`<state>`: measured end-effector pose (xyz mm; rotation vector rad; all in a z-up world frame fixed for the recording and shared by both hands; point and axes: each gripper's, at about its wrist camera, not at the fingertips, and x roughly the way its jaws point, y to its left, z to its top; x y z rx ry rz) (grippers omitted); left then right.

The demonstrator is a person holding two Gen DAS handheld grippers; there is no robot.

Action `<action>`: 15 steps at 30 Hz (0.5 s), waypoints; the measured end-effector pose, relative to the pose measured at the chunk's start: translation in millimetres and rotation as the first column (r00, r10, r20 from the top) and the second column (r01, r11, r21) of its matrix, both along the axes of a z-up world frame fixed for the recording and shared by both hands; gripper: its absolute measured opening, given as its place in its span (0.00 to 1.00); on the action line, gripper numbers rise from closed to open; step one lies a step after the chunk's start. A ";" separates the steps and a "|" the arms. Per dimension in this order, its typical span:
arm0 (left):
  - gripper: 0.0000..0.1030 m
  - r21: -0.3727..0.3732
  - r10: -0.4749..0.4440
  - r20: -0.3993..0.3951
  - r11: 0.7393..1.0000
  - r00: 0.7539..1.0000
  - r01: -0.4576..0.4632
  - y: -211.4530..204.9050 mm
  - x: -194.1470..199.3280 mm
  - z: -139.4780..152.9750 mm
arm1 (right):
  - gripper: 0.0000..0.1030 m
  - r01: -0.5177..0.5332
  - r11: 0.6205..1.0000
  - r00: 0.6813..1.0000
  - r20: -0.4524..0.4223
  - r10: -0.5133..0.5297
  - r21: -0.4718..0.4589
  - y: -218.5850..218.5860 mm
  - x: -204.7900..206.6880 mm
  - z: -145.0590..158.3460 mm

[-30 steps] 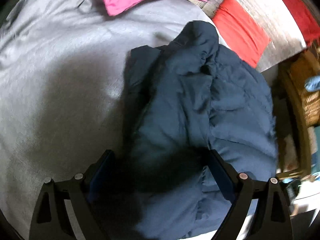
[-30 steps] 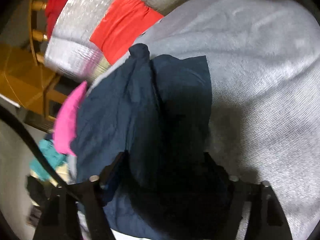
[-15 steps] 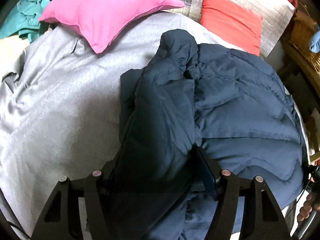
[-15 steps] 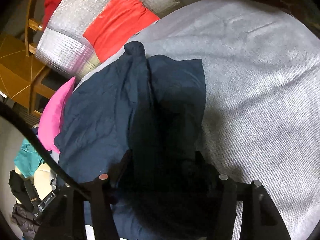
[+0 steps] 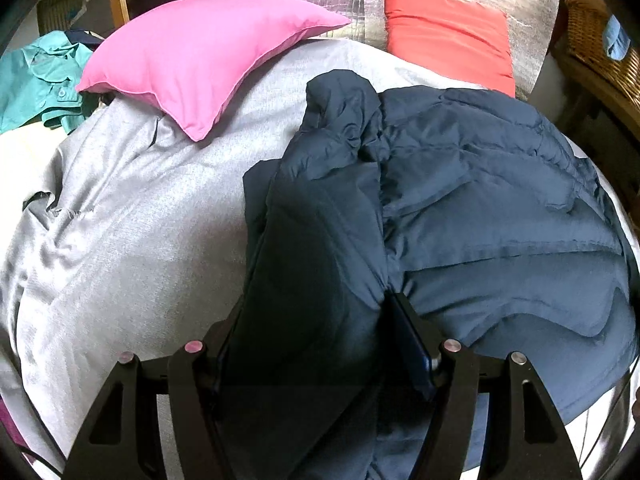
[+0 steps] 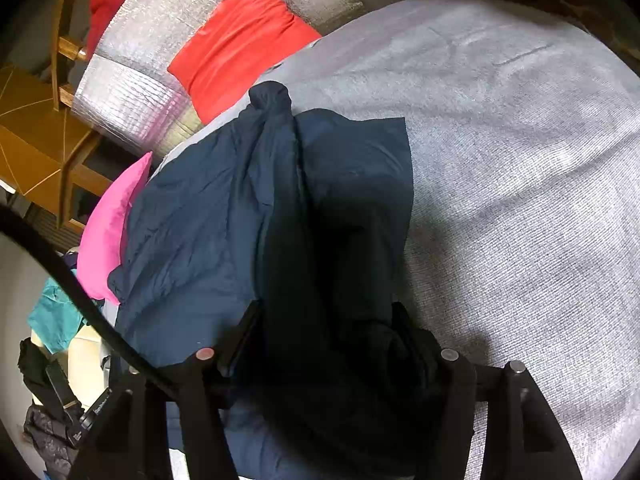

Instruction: Fold large clothes

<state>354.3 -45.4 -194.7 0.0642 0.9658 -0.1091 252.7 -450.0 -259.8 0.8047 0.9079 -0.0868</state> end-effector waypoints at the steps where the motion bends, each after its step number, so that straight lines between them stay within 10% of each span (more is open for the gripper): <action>1: 0.68 0.000 0.000 0.000 1.000 1.000 0.000 0.1 0.0 -0.3 | 0.63 0.000 1.000 1.000 0.000 0.000 0.000 -0.2 -0.1 -0.1; 15: 0.73 0.004 0.011 -0.010 1.000 1.000 -0.011 1.6 5.4 -2.8 | 0.66 -0.005 1.000 1.000 0.012 0.004 0.019 -3.5 -1.2 -2.7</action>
